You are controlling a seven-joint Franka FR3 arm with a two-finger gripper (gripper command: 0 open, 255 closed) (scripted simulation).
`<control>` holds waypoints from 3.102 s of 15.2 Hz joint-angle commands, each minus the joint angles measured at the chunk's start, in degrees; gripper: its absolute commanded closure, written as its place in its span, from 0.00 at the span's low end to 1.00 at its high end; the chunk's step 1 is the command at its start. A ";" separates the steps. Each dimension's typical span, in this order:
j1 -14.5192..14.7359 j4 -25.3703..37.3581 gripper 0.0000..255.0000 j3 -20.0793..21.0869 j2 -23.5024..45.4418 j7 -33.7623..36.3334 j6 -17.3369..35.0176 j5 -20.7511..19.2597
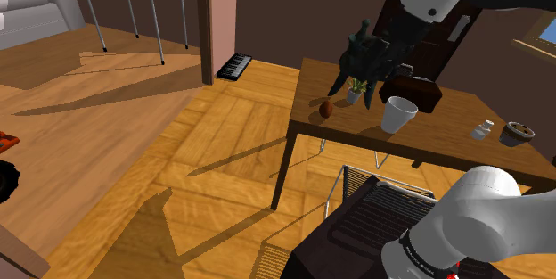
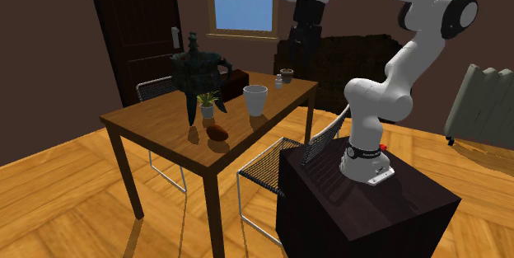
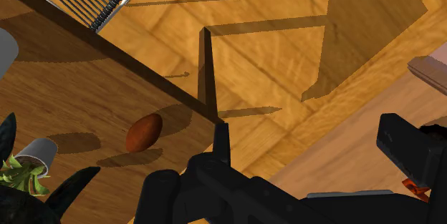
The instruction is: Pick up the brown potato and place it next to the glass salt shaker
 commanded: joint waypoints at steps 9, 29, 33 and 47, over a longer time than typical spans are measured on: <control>-2.39 -1.02 0.00 -4.89 11.77 -2.94 10.38 -1.53; -6.86 13.36 0.00 -15.65 50.50 -13.02 27.61 4.88; -8.70 19.08 0.00 -16.45 59.08 -15.35 28.61 7.96; -9.00 17.54 0.00 -15.78 62.81 -16.57 33.57 9.81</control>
